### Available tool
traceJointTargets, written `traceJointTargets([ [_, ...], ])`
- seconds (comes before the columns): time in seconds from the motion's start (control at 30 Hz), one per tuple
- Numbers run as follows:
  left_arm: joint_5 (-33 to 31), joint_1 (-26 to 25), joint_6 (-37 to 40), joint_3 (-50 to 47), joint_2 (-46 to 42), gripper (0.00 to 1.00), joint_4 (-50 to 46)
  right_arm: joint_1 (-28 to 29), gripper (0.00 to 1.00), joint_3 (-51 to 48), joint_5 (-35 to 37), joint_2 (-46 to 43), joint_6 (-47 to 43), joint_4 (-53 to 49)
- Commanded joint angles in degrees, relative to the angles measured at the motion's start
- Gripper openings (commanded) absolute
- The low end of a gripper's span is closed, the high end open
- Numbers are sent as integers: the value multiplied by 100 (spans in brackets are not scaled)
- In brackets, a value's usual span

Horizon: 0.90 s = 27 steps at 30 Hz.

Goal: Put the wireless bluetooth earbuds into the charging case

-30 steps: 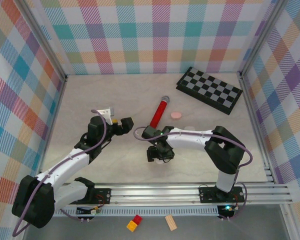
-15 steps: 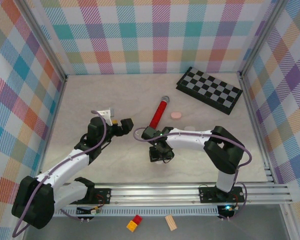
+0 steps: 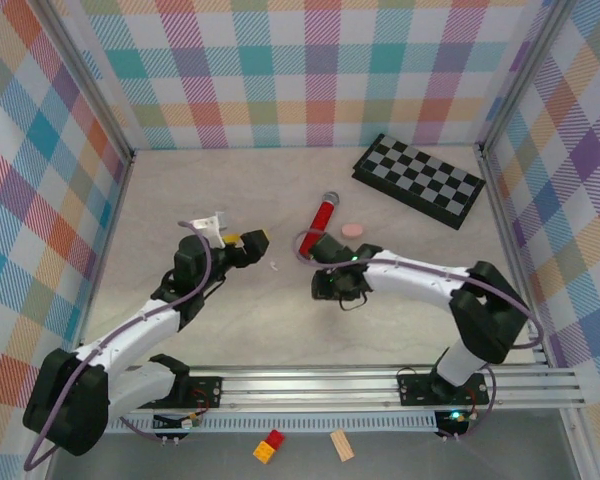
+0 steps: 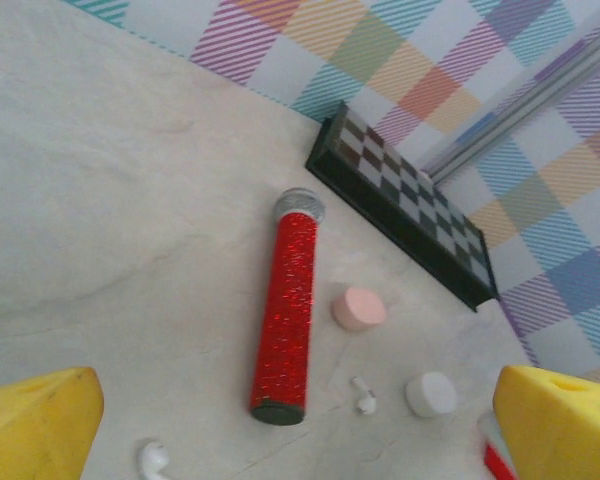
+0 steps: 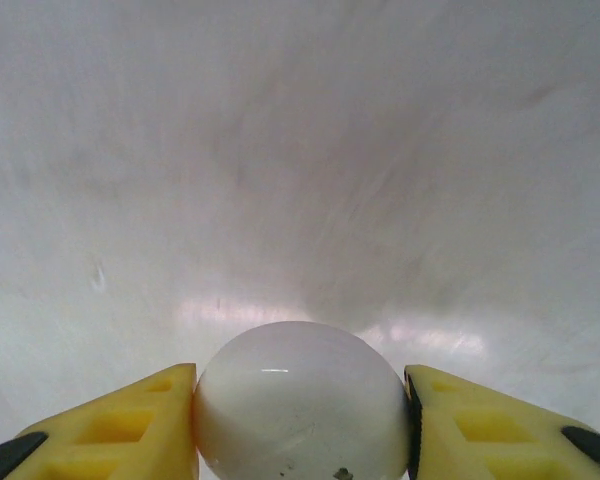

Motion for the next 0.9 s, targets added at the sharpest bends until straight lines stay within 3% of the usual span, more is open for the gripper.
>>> traceJointTargets([
  [0.0,88,-468,-223,-35,175,100,948,-417,46,-130,171,-389,143,454],
  [0.37,-525,-2540,662,-126,1027,96,2429,-1195,46,-700,40,-1552,528,1206],
  [0.57,-787,-3280,925,-118,2375,81,4275,-1221,46,-874,-14,-1973,599,1294],
  [0.67,-929,-3398,823,0,3041,77,5105,-1273,46,-931,-210,-2097,646,1437],
  [0.87,-912,-3429,1025,409,3490,76,5169,-1292,46,-954,-522,-2205,683,1559],
])
